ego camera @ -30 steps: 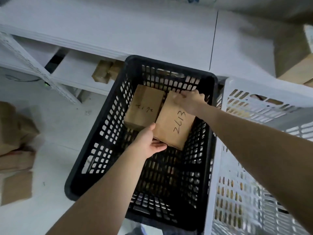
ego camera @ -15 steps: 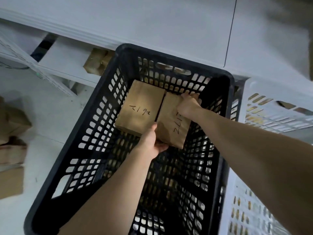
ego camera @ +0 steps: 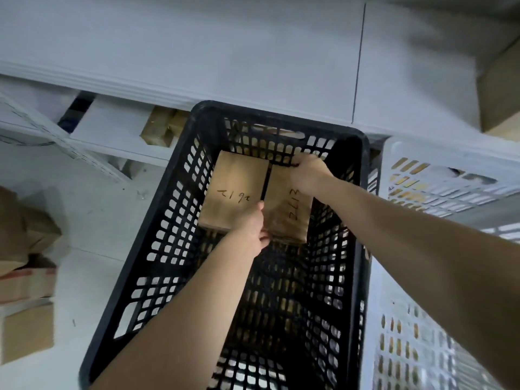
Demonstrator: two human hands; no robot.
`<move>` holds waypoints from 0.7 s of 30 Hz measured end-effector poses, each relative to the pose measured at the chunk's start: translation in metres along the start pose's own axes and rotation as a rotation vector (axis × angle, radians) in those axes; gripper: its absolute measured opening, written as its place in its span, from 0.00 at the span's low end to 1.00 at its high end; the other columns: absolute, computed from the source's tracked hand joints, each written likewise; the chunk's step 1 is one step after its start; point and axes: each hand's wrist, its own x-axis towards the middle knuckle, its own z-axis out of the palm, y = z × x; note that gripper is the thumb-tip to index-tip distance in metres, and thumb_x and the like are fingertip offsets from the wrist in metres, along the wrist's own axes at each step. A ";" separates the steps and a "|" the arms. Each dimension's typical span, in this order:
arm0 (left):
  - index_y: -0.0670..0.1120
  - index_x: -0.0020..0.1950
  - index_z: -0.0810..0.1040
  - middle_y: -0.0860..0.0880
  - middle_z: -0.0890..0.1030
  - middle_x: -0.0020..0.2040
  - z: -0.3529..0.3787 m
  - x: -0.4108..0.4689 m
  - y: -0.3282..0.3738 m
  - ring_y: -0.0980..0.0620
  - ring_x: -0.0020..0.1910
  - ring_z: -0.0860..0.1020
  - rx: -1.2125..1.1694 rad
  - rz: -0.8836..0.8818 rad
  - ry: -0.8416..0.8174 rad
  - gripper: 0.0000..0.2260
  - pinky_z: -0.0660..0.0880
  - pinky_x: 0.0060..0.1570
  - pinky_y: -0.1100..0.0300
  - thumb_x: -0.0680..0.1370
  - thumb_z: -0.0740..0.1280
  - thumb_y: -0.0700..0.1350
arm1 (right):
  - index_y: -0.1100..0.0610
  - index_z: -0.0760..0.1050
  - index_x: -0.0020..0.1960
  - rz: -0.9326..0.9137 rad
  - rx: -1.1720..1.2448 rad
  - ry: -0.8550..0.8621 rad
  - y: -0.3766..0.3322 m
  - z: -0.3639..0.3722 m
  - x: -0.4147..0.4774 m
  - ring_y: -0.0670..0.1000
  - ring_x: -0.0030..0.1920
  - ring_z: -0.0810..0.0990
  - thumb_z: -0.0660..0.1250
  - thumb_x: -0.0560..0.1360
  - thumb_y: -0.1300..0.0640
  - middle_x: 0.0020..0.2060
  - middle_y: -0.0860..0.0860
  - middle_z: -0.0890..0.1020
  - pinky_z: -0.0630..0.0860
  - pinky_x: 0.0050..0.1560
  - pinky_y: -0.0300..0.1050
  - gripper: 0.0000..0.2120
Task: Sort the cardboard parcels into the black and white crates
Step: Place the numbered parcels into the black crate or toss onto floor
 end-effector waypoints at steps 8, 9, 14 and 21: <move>0.43 0.64 0.74 0.46 0.79 0.58 -0.006 -0.108 0.057 0.49 0.54 0.79 0.064 0.421 -0.198 0.18 0.76 0.49 0.58 0.80 0.61 0.53 | 0.59 0.77 0.58 -0.190 0.305 0.310 -0.060 -0.041 -0.109 0.48 0.43 0.75 0.62 0.78 0.48 0.46 0.50 0.80 0.70 0.44 0.40 0.17; 0.44 0.62 0.76 0.46 0.81 0.56 -0.010 -0.125 0.061 0.49 0.53 0.80 0.097 0.480 -0.220 0.17 0.77 0.50 0.57 0.80 0.61 0.54 | 0.58 0.77 0.55 -0.198 0.327 0.357 -0.067 -0.044 -0.126 0.48 0.40 0.75 0.62 0.78 0.48 0.42 0.49 0.80 0.70 0.41 0.39 0.16; 0.46 0.59 0.76 0.46 0.82 0.55 -0.048 -0.200 0.062 0.48 0.54 0.80 0.251 0.731 -0.414 0.14 0.74 0.60 0.49 0.80 0.62 0.54 | 0.58 0.77 0.59 -0.227 0.405 0.572 -0.095 -0.045 -0.211 0.47 0.49 0.78 0.60 0.78 0.47 0.48 0.48 0.80 0.67 0.36 0.24 0.18; 0.45 0.63 0.75 0.49 0.80 0.58 -0.051 -0.272 0.031 0.54 0.56 0.79 0.448 0.996 -0.740 0.20 0.74 0.58 0.58 0.80 0.59 0.57 | 0.57 0.75 0.61 -0.269 0.638 0.789 -0.093 -0.037 -0.324 0.37 0.48 0.79 0.60 0.79 0.48 0.49 0.44 0.81 0.73 0.45 0.25 0.17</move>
